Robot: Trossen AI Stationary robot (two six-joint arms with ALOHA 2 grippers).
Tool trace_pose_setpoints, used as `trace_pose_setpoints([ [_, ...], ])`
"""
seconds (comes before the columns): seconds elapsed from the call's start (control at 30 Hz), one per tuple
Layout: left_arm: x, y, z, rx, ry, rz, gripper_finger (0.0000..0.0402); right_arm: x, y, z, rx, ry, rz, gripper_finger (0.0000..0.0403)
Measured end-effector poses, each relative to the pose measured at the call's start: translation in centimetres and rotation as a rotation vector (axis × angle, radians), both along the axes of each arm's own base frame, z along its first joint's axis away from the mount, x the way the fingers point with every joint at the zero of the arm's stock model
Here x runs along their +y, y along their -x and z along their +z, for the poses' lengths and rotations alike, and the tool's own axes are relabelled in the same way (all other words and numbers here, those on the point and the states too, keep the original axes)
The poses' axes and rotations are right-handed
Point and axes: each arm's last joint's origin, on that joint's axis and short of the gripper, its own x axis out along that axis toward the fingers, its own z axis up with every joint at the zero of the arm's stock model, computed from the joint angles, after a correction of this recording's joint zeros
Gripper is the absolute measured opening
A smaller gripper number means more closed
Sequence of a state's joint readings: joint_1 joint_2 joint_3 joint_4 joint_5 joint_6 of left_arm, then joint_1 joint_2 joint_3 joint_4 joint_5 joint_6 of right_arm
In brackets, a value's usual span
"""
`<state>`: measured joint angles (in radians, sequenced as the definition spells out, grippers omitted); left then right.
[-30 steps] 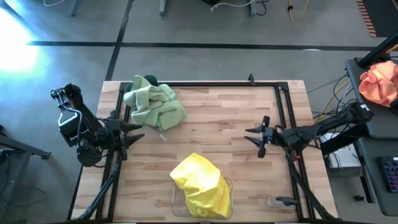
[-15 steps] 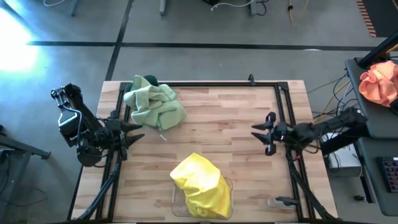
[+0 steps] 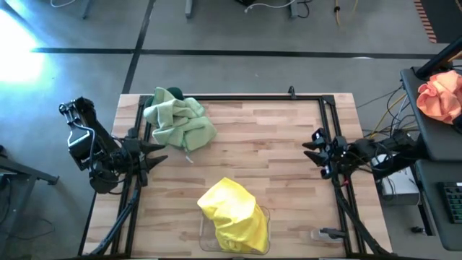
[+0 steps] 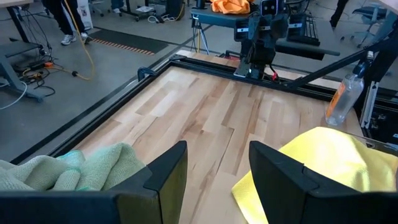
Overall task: Sort microfiber towel by color & place in baskets
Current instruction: Return to Home Position
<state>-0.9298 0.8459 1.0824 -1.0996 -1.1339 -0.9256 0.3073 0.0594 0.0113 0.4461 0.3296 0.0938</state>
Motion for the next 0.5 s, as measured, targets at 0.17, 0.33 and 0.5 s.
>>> trace_pose_setpoints([
  [0.17, 0.0, 0.0, 0.0, 0.000, -0.001, 0.000, 0.0157, -0.1, 0.3, 0.3, -0.037, -0.070, 0.024, 0.0137],
  [0.33, 0.0, 0.0, 0.0, 0.009, -0.023, -0.008, 0.0157, -0.1, 0.9, 1.0, -0.130, -0.031, 0.054, 0.0137],
  [0.5, 0.0, 0.0, 0.0, 0.009, -0.024, -0.008, 0.0157, 0.0, 0.9, 1.0, -0.139, -0.011, 0.102, 0.0137],
])
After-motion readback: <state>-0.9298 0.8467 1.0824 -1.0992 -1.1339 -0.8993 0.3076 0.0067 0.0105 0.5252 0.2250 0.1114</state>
